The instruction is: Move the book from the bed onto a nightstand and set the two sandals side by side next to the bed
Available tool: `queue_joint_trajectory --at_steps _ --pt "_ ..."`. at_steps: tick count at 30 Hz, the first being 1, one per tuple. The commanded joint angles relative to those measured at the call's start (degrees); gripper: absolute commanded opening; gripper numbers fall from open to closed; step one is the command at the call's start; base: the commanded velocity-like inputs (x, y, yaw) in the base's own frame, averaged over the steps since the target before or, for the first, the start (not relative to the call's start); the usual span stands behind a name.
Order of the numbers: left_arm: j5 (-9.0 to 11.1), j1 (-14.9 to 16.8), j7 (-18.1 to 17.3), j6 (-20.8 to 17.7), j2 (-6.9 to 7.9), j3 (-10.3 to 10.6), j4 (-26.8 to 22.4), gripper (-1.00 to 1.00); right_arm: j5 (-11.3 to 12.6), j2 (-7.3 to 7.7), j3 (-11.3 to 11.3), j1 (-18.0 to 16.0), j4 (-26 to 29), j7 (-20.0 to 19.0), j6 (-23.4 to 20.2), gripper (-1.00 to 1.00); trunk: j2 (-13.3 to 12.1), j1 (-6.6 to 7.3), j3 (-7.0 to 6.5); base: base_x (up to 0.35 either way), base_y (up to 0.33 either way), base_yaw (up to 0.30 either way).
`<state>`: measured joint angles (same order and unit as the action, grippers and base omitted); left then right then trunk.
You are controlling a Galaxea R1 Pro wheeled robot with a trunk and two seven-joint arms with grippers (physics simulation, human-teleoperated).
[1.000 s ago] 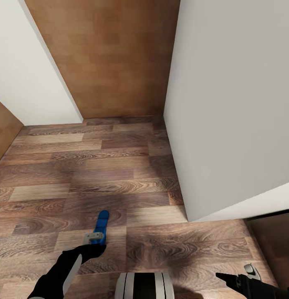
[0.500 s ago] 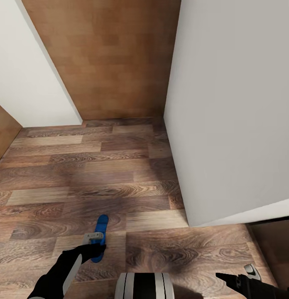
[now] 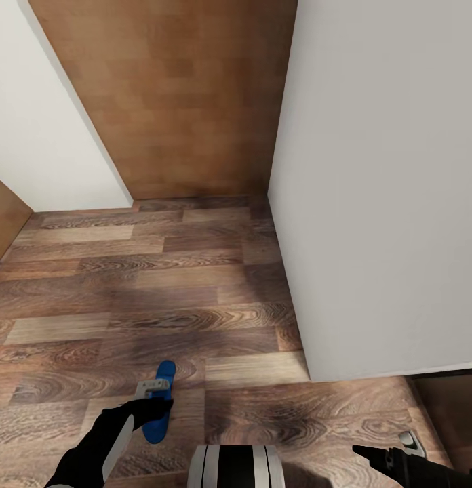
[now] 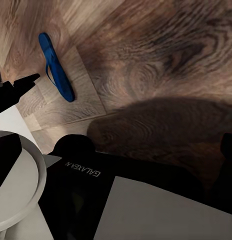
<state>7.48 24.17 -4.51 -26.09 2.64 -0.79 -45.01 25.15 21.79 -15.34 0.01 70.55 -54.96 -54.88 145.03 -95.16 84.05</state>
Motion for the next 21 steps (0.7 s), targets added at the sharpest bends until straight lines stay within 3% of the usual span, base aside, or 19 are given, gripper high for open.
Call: queue_joint_trajectory --at_steps 1,21 --pt "0.5 0.0 -0.1 -0.4 0.00 -0.1 -0.1 1.00 0.0 0.00 0.0 0.0 0.0 -0.1 -0.2 1.00 0.0 0.00 0.03 0.015 0.000 0.000" --pt "0.5 0.0 -0.1 -0.4 0.00 -0.2 -0.1 1.00 0.0 0.00 0.0 0.0 0.2 -0.1 -0.2 1.00 0.0 0.00 0.03 0.002 0.000 0.000"
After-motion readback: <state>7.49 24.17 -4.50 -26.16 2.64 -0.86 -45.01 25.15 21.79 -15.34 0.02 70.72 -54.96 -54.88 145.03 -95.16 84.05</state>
